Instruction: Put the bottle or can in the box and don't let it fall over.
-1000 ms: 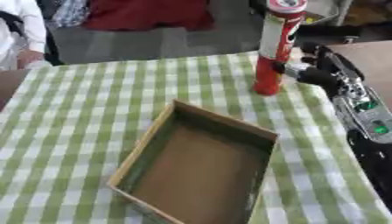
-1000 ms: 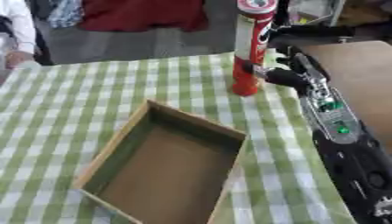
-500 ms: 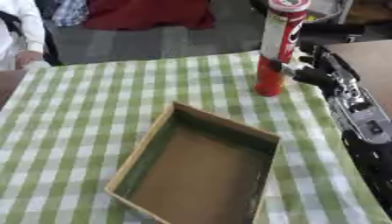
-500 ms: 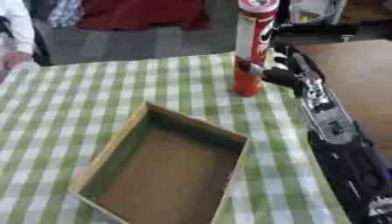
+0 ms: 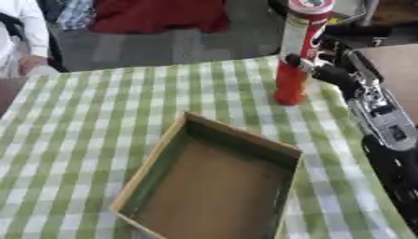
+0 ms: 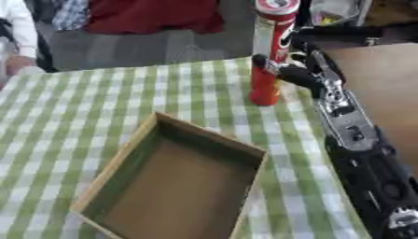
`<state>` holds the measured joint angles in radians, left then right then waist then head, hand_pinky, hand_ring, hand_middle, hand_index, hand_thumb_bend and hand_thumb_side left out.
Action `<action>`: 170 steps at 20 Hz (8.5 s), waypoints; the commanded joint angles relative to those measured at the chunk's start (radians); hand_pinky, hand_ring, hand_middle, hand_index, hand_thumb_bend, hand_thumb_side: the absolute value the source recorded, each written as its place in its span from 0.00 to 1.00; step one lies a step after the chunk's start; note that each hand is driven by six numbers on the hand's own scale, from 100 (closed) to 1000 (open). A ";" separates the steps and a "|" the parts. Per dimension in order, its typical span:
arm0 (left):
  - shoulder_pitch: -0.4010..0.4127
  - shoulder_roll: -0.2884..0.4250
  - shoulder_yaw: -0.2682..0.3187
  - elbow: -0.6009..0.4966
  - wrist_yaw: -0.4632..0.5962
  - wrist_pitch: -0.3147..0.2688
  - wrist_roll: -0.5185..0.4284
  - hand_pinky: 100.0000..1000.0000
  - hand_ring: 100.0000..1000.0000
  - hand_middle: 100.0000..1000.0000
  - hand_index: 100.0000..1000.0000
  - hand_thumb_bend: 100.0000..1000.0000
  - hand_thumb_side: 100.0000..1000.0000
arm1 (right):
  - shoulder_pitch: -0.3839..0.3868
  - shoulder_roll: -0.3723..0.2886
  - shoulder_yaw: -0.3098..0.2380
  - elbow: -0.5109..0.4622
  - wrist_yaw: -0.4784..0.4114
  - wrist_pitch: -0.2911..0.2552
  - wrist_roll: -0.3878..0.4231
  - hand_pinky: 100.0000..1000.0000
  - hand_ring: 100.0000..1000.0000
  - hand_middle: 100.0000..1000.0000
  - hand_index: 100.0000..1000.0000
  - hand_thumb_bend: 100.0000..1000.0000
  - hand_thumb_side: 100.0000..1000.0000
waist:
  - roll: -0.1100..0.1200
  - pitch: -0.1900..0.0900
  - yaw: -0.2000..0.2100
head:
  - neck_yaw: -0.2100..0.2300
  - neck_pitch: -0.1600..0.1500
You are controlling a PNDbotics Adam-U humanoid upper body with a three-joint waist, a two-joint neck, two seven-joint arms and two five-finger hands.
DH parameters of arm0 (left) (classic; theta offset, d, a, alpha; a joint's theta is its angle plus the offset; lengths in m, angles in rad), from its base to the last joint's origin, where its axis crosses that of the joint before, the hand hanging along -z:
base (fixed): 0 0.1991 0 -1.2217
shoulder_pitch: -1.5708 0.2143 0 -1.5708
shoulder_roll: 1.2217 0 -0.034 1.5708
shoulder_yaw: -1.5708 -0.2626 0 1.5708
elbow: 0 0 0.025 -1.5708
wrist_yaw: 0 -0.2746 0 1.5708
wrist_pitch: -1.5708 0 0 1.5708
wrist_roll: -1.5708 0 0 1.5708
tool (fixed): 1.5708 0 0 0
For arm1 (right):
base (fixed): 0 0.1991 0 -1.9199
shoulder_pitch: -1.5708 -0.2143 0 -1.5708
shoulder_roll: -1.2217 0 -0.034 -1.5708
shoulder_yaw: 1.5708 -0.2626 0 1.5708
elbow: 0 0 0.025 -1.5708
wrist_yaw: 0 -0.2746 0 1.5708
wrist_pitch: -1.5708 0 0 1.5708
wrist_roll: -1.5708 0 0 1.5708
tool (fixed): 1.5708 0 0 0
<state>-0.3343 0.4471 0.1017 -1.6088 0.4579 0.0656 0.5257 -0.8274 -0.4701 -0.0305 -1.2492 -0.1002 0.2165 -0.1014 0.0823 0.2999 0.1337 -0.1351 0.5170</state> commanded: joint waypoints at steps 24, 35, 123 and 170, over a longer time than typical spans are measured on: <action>-0.026 0.013 0.000 -0.027 0.011 0.001 -0.004 0.82 0.81 0.72 0.74 0.58 0.65 | -0.119 0.000 -0.030 0.068 0.022 -0.018 -0.049 0.91 0.92 0.92 0.93 0.70 0.23 | -0.005 0.033 0.030 | -0.028 -0.059; -0.028 0.013 0.001 -0.028 0.011 0.000 -0.005 0.82 0.81 0.72 0.74 0.58 0.65 | -0.140 0.008 -0.031 0.079 -0.010 -0.010 -0.069 0.94 0.86 0.87 0.88 0.61 0.11 | -0.008 0.041 0.035 | -0.030 -0.068; 0.027 0.014 -0.001 -0.021 0.003 0.003 -0.010 0.81 0.81 0.73 0.74 0.57 0.65 | 0.232 0.065 0.502 -0.751 -0.320 0.139 0.204 0.92 0.63 0.75 0.63 0.07 0.00 | -0.022 -0.099 -0.012 | -0.035 0.066; 0.032 0.020 0.003 -0.025 0.005 0.006 -0.017 0.81 0.81 0.73 0.74 0.56 0.65 | 0.340 -0.104 0.393 -0.660 -0.070 -0.030 0.386 0.99 0.92 0.95 0.97 0.76 0.28 | -0.018 -0.090 -0.032 | -0.023 0.039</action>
<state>-0.2970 0.4383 0.0964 -1.6154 0.4585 0.0726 0.5110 -0.4795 -0.5457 0.3787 -1.8843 -0.1710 0.1894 0.2799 0.0638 0.2257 0.1010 -0.1604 0.5686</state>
